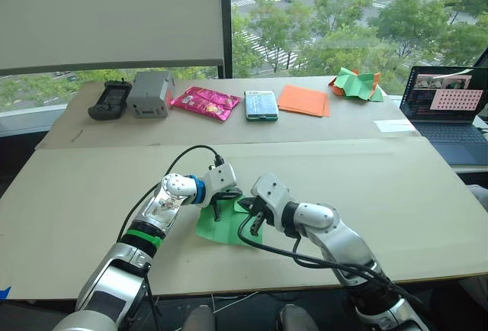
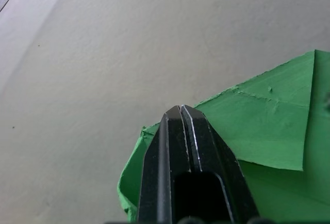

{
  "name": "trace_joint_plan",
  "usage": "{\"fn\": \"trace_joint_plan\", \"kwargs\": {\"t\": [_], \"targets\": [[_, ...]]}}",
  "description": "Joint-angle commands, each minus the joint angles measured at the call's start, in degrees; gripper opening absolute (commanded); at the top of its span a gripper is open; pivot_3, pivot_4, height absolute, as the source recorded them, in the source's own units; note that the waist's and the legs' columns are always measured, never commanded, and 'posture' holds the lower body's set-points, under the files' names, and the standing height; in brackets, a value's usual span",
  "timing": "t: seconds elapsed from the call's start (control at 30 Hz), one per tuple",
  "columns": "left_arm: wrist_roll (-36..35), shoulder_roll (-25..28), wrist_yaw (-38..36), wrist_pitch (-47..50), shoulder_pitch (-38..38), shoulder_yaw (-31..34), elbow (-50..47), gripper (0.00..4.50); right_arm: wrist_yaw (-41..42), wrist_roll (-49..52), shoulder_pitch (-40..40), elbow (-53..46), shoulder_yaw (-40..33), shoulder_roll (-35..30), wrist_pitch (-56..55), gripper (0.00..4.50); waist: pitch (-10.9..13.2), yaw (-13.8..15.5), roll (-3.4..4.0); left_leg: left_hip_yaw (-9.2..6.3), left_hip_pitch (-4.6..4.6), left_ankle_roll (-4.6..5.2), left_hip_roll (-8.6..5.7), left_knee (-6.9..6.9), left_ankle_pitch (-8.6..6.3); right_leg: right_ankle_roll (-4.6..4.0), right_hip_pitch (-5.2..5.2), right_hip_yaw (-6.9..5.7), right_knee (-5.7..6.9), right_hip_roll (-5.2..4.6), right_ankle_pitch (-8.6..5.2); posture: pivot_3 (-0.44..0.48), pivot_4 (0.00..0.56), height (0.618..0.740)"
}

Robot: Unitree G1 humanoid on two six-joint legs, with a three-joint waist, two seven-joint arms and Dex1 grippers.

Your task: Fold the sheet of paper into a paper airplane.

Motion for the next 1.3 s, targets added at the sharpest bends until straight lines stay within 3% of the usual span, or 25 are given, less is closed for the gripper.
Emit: {"fn": "trace_joint_plan", "kwargs": {"t": [0.03,0.3,0.53,0.7,0.9,1.13,1.27,1.3], "targets": [[1.25,1.65,-0.26,1.90,1.94,-0.33,-0.65,0.00,-0.58,-1.92,-1.90,3.57,1.79,0.52,-3.35,0.04,0.00,-0.01,0.00,0.00,-0.02,0.07,0.00,0.00,0.04,0.00,-0.01,0.01,0.01,0.01,0.00,0.000,0.150,0.706],[-3.60,2.78,2.91,10.13,5.55,6.42,-9.56,0.00,-0.25,-5.11,-2.38,9.77,4.97,-0.57,-2.31,0.04,-0.02,-0.56,0.04,-0.01,0.06,0.48,0.03,-0.10,0.29,0.00,0.21,0.07,0.08,0.09,0.01,0.000,0.150,0.706],[-18.92,5.09,5.54,30.50,11.42,22.81,-26.55,0.00,0.87,-6.10,-3.05,10.47,6.45,-0.76,-4.47,0.04,0.09,-0.53,-0.12,-0.04,0.04,0.29,0.05,-0.09,0.17,0.00,-0.14,0.06,0.08,0.09,0.00,0.000,0.150,0.706],[-27.40,5.58,6.27,38.45,16.19,29.45,-30.33,1.53,1.34,-7.91,-3.97,12.15,7.34,-1.22,-6.70,0.00,0.09,-0.55,-0.09,-0.04,0.09,0.27,0.04,-0.09,0.16,-0.01,-0.13,0.07,0.08,0.08,0.00,0.000,0.150,0.706],[-27.73,5.92,7.34,39.11,16.89,27.31,-27.46,3.53,1.85,-8.59,-4.05,12.84,7.52,-0.73,-7.72,0.00,0.10,-0.31,-0.19,-0.04,0.05,0.27,0.04,-0.08,0.16,-0.02,-0.16,0.07,0.07,0.09,0.00,0.000,0.150,0.706],[-26.74,2.95,8.49,37.74,13.81,23.28,-24.53,3.53,2.09,-9.29,-4.10,12.39,7.43,-0.39,-7.20,0.00,0.09,-0.24,-0.20,-0.04,0.05,0.06,0.03,-0.07,0.04,-0.02,-0.15,0.07,0.06,0.09,0.00,0.000,0.150,0.706],[-27.26,2.05,8.68,37.94,13.05,22.09,-23.33,3.53,1.99,-9.59,-4.09,12.18,7.34,-0.30,-6.88,0.00,0.09,-0.43,-0.19,-0.04,0.06,0.42,0.03,-0.10,0.25,-0.03,-0.15,0.07,0.10,0.11,0.02,0.000,0.150,0.706],[-26.91,2.01,8.85,37.71,12.83,21.68,-22.88,3.28,1.97,-9.64,-4.09,12.11,7.33,-0.30,-6.83,0.00,0.09,-0.40,-0.19,-0.04,0.06,0.44,0.03,-0.10,0.27,-0.03,-0.15,0.07,0.11,0.11,0.02,0.000,0.150,0.706]]}}
